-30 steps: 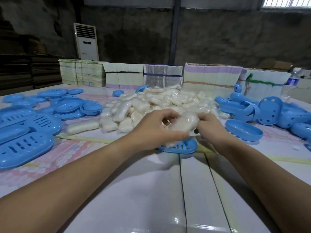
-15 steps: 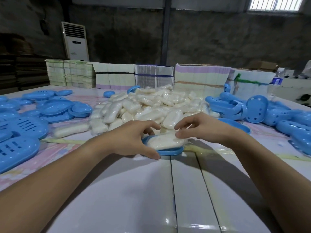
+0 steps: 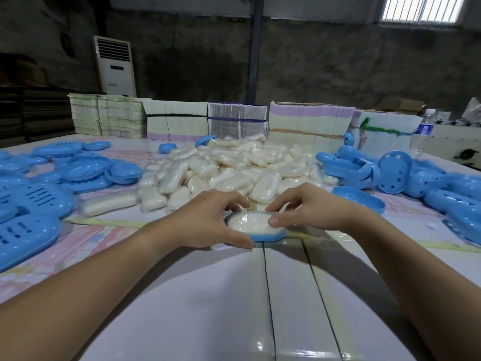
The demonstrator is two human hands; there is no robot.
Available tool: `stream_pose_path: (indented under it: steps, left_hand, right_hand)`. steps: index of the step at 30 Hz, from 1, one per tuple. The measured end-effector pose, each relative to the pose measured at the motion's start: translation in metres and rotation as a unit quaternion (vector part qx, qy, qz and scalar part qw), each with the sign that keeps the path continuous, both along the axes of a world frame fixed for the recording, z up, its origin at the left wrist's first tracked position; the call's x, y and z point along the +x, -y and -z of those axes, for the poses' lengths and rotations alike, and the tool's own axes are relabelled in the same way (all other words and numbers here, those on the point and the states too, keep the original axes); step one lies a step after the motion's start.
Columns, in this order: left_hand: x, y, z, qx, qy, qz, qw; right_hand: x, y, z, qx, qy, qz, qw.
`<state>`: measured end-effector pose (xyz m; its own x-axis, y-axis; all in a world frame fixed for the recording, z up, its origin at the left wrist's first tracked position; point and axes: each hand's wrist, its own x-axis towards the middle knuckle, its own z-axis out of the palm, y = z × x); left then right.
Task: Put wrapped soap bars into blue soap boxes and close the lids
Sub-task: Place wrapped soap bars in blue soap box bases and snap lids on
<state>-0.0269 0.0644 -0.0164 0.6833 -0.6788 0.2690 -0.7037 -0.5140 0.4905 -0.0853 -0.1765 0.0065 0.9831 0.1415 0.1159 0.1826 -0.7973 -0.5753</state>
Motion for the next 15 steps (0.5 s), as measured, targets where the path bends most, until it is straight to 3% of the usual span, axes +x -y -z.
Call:
stream_pose_path:
  steps: [6,15]
  left_hand:
    - [0.0004,0.0020,0.0033,-0.023,-0.002,0.004,1.000]
    - [-0.0017,0.0049,0.0066,-0.030,-0.002,0.002,1.000]
  right_hand:
    - [-0.0001,0.0017,0.0003,-0.012,-0.044,-0.008,0.999]
    - [-0.0001,0.0040,0.0001,-0.012,-0.038,0.005,0.999]
